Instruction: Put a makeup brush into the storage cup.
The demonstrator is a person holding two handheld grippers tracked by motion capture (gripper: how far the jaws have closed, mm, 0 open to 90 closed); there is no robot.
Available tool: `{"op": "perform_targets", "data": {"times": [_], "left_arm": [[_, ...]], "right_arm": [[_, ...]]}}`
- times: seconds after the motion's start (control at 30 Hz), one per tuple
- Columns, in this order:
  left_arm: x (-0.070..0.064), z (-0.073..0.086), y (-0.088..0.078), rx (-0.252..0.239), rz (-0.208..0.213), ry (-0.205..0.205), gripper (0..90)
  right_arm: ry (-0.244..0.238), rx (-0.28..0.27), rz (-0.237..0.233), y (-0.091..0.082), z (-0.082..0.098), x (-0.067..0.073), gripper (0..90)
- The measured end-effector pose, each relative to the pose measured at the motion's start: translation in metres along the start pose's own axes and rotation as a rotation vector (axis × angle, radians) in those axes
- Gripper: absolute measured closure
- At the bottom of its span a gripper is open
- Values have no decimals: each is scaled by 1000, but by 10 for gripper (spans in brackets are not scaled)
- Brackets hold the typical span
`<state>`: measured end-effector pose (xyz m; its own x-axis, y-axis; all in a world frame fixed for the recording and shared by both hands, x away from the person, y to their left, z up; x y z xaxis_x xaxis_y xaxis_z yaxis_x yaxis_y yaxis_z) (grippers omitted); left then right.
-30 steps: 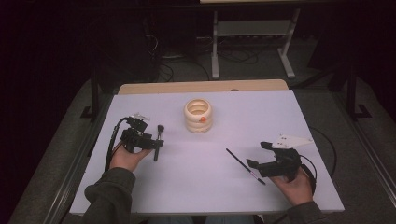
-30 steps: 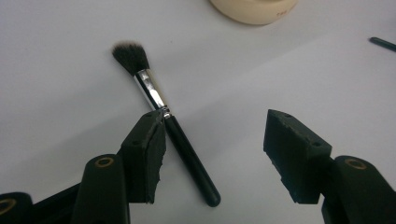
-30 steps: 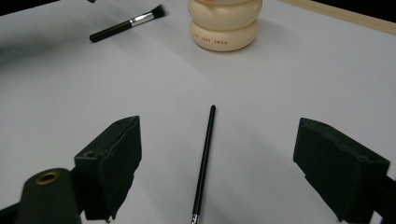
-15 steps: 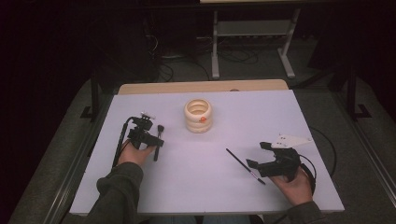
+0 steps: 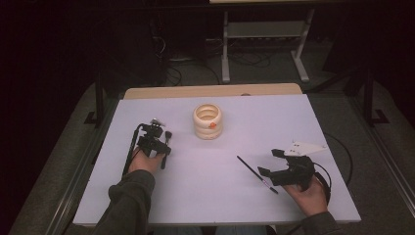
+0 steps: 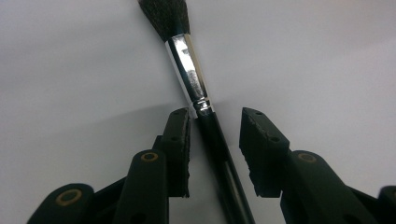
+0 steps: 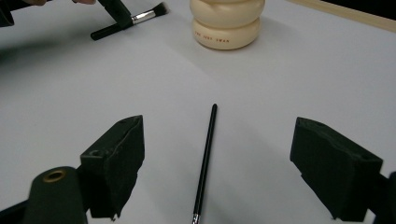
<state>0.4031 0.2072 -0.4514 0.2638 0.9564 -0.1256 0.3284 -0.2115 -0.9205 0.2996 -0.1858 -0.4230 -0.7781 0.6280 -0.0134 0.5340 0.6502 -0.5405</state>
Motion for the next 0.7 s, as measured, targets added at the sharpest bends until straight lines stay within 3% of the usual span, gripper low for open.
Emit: {"op": "perform_targets", "data": {"times": [0.07, 0.17, 0.2, 0.33, 0.47, 0.57, 0.7], "left_arm": [[2, 1, 4, 37, -7, -12, 672], [1, 1, 4, 18, -23, -27, 720], [1, 2, 5, 12, -53, -29, 740], [-2, 1, 6, 23, -88, -32, 786], [-2, -1, 6, 35, -91, -39, 795], [1, -1, 5, 42, -68, -57, 797], [7, 1, 1, 26, -50, -32, 798]], "right_arm": [[1, 1, -3, 0, 0, 0, 179], [-1, 2, 0, -1, 0, 0, 180], [-2, -3, 4, -3, 0, 0, 184], [-3, -12, 14, -5, 0, 0, 184], [6, -14, 14, -6, 1, -2, 185], [4, -13, 18, -7, 2, -2, 189], [6, -10, 21, -7, 3, -3, 191]]}}
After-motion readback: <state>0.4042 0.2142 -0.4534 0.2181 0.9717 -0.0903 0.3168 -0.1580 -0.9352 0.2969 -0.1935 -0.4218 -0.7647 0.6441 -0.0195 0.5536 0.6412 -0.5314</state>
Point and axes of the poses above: each handheld gripper's, and its own axes: y roughly forward along the jaws, z roughly out of its underside, x roughly to its left, the point moved 4 cm from there along y, roughly forward along the jaws, and after that the axes turned 7 degrees about -y, right-handed, at the moved point
